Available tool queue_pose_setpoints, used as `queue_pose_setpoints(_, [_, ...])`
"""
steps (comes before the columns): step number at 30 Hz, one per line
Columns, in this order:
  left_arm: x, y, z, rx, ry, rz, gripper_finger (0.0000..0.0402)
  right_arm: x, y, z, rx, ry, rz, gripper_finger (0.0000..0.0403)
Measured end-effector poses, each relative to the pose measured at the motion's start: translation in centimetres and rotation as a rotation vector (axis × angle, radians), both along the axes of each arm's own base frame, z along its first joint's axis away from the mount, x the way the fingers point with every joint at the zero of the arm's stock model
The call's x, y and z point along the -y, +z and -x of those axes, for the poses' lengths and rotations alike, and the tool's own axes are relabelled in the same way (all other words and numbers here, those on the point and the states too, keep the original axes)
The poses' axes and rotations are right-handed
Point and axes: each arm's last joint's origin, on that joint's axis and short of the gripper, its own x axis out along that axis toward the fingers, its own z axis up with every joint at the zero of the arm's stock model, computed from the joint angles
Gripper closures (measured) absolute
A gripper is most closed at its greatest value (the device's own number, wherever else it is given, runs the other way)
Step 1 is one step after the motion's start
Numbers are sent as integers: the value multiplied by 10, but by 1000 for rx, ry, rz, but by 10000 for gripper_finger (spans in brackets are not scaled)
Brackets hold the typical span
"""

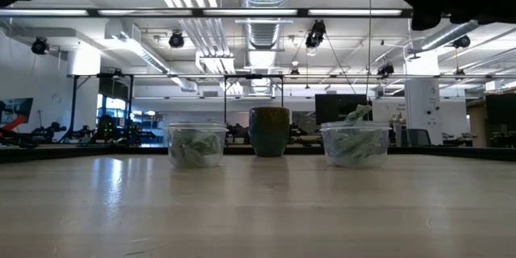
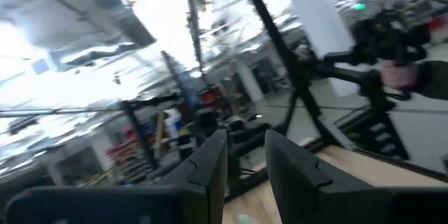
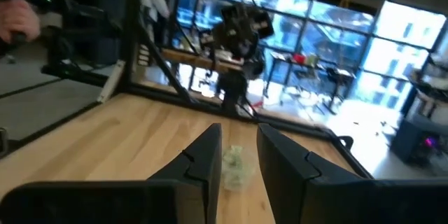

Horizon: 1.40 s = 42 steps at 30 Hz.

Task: Pick and place Stevia / Truvia into bins
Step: Return to Home Position

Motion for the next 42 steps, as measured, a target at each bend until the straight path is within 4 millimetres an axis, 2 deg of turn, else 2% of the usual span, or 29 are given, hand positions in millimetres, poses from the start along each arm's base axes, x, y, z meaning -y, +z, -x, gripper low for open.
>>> queue_pose_setpoints(4, [1,-8,-12,-19,-12,2,320,-1,2,-2,25,39,8,323])
queue_pose_setpoints(9, [-6,-19,-22,-67,63,57,320,-1,2,-5,35,37,38,328])
queue_pose_setpoints(17, [-22,-17,-18,-55,61,96,320,1,7,-2,57,17,65,330])
queue_pose_setpoints(25, [-24,-30,-9,-166,93,110,320,6,-2,6,-41,-101,19,335])
queue_pose_setpoints(28, [-24,-33,-4,-180,93,125,320,6,-2,11,-21,-105,8,335])
queue_pose_setpoints(34, [-25,-37,-6,-217,107,134,320,6,-10,19,30,-104,-22,335])
queue_pose_setpoints(39, [-25,-51,-10,-194,111,162,320,6,-27,18,130,-103,-27,335])
queue_pose_setpoints(42, [-26,-58,-11,-195,120,181,320,7,-25,18,152,-107,-36,335])
